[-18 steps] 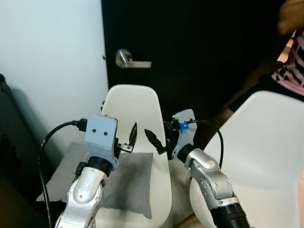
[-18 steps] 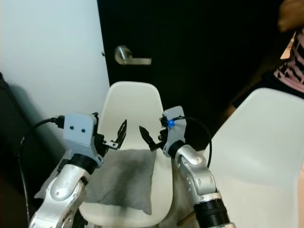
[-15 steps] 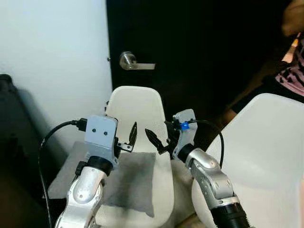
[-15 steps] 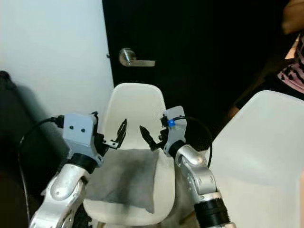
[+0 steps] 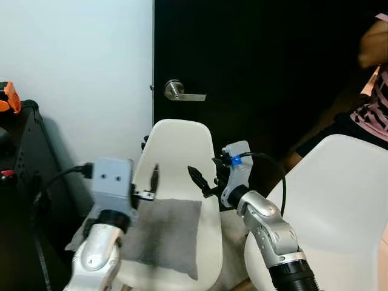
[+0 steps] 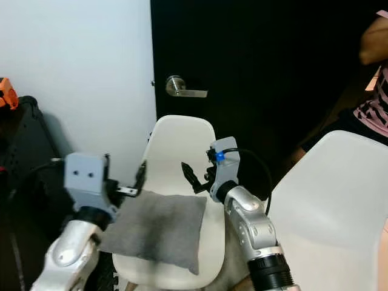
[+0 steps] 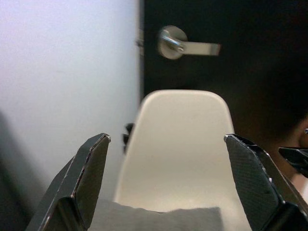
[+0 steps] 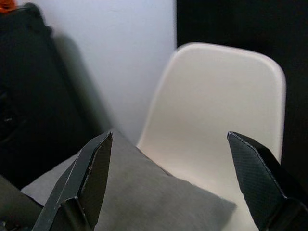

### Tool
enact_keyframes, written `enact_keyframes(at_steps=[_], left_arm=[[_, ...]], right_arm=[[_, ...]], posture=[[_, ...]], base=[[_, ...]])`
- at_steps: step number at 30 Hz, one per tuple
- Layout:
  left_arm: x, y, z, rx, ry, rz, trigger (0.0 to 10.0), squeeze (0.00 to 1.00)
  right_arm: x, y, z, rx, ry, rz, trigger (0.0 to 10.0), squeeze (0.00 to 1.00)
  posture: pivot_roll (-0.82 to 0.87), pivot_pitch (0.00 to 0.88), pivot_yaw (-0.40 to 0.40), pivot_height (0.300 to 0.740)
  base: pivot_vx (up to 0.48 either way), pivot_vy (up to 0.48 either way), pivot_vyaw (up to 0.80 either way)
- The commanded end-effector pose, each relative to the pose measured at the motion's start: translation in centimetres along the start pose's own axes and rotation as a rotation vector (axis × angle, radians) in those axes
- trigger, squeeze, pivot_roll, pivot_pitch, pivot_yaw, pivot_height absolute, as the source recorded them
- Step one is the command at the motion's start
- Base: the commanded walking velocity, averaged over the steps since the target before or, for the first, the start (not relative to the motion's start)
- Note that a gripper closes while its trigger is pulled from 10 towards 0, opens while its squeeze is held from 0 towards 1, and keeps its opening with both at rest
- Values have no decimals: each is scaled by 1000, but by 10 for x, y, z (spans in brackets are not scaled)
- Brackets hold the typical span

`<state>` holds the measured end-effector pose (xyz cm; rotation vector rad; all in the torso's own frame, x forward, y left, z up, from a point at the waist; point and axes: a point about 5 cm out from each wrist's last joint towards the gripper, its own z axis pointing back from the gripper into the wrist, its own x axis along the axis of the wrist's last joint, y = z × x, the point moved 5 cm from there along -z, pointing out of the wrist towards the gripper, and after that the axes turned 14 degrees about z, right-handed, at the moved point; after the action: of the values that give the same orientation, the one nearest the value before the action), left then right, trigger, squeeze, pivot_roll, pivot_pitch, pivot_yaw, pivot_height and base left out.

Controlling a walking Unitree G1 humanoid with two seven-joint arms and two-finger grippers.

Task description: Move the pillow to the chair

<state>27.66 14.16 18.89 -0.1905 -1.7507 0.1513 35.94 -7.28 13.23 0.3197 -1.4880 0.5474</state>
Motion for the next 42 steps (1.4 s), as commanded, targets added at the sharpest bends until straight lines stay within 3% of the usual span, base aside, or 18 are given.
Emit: enact_keyframes(at_steps=[1,13,42], left_arm=[[-3,-4,-1,0,3,36,10000,0],[-3,-11,-13,-48,-27,25,10000,0],[-2,-13,-16,-43,-48,19,10000,0]], right_arm=[[-7,-5,1,-13,29,-31,10000,0],[-15,-8,-2,-31,73,-33,10000,0],[-16,-10,-4,-32,83,-48,10000,0]], posture=[[113,0,-115,733],[109,0,-133,733],[102,0,-136,733]], base=[[0,0,-763],[0,0,-758],[0,0,-741]])
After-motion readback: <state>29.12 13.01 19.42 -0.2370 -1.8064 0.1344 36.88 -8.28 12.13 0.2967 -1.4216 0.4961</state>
